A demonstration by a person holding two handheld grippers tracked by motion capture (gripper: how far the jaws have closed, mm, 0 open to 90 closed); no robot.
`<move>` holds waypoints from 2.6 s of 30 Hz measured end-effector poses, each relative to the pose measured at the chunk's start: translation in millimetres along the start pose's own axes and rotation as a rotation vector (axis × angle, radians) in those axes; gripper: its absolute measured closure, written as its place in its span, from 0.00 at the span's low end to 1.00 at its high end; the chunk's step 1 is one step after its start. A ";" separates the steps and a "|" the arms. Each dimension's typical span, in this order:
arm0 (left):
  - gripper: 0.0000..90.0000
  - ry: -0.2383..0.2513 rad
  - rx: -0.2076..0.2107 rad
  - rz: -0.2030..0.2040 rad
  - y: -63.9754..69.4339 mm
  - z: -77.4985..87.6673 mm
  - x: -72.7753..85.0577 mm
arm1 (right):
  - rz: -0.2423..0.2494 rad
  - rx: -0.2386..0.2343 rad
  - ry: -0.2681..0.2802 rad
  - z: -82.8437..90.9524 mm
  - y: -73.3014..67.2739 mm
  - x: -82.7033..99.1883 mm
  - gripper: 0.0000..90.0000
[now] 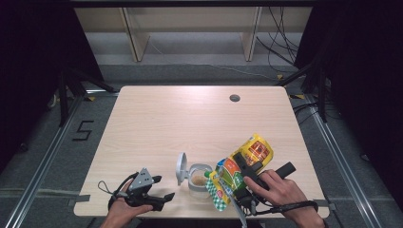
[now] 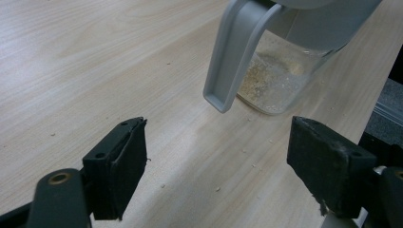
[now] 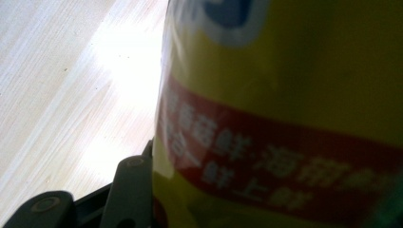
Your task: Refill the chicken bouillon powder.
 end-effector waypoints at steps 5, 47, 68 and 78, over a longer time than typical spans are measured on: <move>0.23 -0.003 -0.002 0.002 0.2 0.0 0.2 | 0.000 -0.008 -0.004 -0.1 0.5 1.0 0.60; 0.23 -0.004 -0.002 -0.006 0.0 -0.1 0.3 | 0.006 -0.007 0.001 1.2 6.2 0.3 0.61; 0.23 -0.012 -0.002 -0.005 -0.5 0.2 1.0 | 0.036 -0.013 -0.008 0.8 4.1 0.1 0.62; 0.23 -0.012 -0.003 -0.005 -0.7 0.4 1.0 | 0.023 -0.018 -0.014 0.8 2.6 0.4 0.62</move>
Point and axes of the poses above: each handheld gripper's, and its own axes: z roughly backward along the jaws, x roughly out of its underside, y roughly to its right, the point moved 8 cm from there along -z, roughly forward along the jaws, and after that the axes turned 9 degrees about x, right-handed, at the moved point
